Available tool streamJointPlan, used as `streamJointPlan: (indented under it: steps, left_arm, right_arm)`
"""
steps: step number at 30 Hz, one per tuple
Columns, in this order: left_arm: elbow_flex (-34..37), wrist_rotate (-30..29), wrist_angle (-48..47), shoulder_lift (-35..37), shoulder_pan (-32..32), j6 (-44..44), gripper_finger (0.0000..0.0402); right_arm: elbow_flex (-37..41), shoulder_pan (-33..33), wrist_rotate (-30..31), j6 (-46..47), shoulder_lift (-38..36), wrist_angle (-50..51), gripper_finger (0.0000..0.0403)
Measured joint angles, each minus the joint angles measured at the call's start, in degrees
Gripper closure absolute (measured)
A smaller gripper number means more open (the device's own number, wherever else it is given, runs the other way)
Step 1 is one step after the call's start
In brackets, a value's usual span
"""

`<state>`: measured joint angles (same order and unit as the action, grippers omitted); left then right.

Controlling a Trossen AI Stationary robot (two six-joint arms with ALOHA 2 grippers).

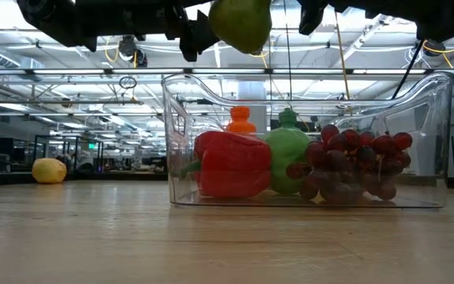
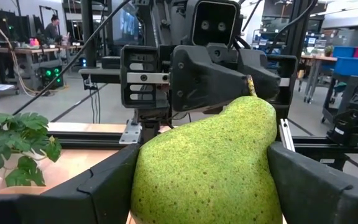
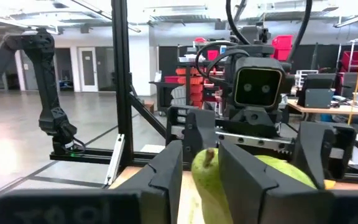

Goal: Pick & Place Food Item
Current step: Put the green pear into the bottom transparent bin

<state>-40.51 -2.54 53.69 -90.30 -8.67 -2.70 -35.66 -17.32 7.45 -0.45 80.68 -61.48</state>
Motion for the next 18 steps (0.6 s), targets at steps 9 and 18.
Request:
streamJointPlan:
  steps: [9,18]
  left_arm:
    - [0.0,-0.07,0.02,0.0,0.02,0.48,0.0087]
    - [0.0,-0.09,0.02,0.0,0.02,0.5,0.0084]
  right_arm:
    - [0.0,0.0,-0.29,-1.84,0.04,0.01,0.0309]
    - [0.0,0.0,-0.27,-3.05,0.04,0.03,0.0357]
